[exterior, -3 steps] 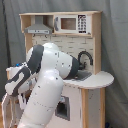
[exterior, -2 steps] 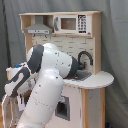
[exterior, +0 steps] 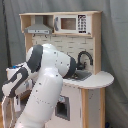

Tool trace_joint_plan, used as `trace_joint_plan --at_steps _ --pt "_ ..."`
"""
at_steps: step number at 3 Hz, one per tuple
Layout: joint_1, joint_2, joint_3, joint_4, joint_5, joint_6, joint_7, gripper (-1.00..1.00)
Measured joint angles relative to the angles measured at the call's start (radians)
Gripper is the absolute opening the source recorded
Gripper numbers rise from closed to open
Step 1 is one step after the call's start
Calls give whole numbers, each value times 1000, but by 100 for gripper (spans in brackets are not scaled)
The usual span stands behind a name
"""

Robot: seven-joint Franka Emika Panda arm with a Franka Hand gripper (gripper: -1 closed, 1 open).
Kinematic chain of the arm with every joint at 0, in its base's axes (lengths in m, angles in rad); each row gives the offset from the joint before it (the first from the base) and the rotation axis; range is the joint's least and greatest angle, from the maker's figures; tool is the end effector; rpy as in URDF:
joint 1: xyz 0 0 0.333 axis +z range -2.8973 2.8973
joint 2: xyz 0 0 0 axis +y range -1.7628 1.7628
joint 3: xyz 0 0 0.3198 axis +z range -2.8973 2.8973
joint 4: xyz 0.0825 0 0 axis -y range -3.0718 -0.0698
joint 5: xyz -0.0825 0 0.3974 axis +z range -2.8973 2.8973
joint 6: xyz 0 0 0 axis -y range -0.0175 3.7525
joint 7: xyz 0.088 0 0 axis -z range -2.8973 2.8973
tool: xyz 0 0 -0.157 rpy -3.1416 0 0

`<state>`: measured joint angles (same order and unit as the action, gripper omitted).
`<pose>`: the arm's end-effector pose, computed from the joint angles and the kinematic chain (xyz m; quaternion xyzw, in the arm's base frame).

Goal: Play with the kitchen

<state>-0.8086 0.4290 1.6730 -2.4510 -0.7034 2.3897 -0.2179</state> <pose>0.3118 0.3767 0.2606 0.6969 0.7151 0.0539 0.0127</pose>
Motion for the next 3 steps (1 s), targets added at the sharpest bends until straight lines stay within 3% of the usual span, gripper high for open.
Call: trace_joint_plan --at_steps 3 --pt "240 2 -164 72 6 -9 152 -100"
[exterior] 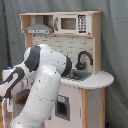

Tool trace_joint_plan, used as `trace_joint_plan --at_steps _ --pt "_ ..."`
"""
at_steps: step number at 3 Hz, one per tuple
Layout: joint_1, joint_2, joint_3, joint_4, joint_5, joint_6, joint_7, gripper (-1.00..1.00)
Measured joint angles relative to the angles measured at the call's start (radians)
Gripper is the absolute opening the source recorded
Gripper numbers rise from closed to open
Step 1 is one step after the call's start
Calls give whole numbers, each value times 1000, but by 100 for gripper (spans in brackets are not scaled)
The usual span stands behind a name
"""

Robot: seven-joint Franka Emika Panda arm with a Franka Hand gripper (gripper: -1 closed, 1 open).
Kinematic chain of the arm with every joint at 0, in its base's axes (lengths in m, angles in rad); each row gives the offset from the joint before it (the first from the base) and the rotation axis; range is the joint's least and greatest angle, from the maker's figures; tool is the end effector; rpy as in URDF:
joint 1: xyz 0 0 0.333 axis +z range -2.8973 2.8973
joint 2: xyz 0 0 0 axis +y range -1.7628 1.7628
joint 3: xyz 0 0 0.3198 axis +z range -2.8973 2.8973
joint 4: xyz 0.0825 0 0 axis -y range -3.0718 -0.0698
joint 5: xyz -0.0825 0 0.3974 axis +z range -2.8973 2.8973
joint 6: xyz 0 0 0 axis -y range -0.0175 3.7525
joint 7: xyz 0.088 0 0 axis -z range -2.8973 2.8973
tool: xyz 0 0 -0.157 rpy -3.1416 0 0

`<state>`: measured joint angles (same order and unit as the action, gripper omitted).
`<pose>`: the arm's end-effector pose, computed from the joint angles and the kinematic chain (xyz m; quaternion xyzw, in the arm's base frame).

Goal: Play with the kitchen

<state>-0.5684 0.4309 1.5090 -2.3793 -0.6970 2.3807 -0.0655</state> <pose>0.2991 0.4136 0.2530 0.7306 0.6810 0.0483 0.0065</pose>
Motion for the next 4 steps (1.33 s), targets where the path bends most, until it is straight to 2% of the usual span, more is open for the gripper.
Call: trace_joint_plan --at_steps 2,4 --pt "163 13 -113 49 0 -1 75 -100" --pt "319 47 -214 110 0 -12 144 -100"
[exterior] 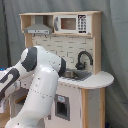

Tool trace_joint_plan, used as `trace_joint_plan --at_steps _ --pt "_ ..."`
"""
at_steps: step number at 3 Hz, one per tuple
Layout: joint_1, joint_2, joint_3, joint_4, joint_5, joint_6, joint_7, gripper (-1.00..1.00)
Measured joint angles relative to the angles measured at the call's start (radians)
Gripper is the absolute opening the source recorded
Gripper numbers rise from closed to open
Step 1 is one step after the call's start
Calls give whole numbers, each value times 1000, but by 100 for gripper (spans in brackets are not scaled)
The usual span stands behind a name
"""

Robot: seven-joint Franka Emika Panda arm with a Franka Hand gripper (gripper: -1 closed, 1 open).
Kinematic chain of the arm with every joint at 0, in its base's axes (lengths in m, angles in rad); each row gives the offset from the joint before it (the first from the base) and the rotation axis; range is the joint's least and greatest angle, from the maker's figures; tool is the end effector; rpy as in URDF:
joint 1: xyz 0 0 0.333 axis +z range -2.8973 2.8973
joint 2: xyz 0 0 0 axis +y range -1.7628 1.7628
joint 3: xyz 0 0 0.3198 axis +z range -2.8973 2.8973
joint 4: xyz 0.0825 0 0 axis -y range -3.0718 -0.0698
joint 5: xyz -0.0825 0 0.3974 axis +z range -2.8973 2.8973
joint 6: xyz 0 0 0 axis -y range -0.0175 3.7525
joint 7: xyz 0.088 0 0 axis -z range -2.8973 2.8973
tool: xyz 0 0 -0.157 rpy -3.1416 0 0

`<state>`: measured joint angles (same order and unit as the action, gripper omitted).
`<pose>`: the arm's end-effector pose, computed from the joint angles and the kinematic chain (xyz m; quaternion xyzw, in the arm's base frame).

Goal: Play with the kitchen

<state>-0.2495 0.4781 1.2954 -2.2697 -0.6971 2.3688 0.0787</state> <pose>0.2768 0.4672 0.2404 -0.7530 -0.6568 -0.0396 0.0080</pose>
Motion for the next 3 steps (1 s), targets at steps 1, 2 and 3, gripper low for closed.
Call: trace_joint_plan --at_steps 1,2,3 --pt "63 15 -30 27 0 -12 80 -100" --pt "97 20 -34 38 0 -26 176 -100" --pt "115 20 -34 41 0 -37 277 -100"
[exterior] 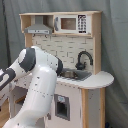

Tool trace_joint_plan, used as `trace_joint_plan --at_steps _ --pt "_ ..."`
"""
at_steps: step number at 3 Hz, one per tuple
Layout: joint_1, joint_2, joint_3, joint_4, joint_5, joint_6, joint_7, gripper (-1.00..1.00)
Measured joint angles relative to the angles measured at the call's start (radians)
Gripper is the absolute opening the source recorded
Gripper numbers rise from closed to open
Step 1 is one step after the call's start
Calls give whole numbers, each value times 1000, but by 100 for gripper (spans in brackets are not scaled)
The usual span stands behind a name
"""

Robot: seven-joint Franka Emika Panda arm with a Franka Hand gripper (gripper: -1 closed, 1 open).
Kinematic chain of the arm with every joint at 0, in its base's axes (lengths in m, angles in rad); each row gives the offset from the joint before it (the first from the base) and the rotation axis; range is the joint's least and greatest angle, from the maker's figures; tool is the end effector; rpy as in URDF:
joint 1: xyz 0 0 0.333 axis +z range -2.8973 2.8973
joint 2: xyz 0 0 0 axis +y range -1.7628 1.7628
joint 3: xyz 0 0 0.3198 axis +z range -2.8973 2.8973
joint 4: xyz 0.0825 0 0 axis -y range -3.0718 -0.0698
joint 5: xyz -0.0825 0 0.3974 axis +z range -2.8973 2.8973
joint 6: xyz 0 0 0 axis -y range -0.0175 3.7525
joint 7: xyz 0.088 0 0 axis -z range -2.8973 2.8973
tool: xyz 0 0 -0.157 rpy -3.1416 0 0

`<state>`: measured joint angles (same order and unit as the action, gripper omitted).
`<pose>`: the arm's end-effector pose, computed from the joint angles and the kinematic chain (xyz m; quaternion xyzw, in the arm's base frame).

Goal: Play with the kitchen

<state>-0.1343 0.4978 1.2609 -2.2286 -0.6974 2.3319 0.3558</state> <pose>0.2487 0.4928 0.2404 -0.8185 -0.5736 -0.0309 0.0088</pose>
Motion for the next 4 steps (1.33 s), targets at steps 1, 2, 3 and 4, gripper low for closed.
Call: trace_joint_plan --at_steps 1,2,3,4 --pt "24 25 -3 63 0 -57 55 -100" --pt "87 62 -45 108 -3 -86 73 -100" --pt "165 85 -106 145 -3 -89 81 -100" --pt "192 82 -110 156 -3 -154 127 -100"
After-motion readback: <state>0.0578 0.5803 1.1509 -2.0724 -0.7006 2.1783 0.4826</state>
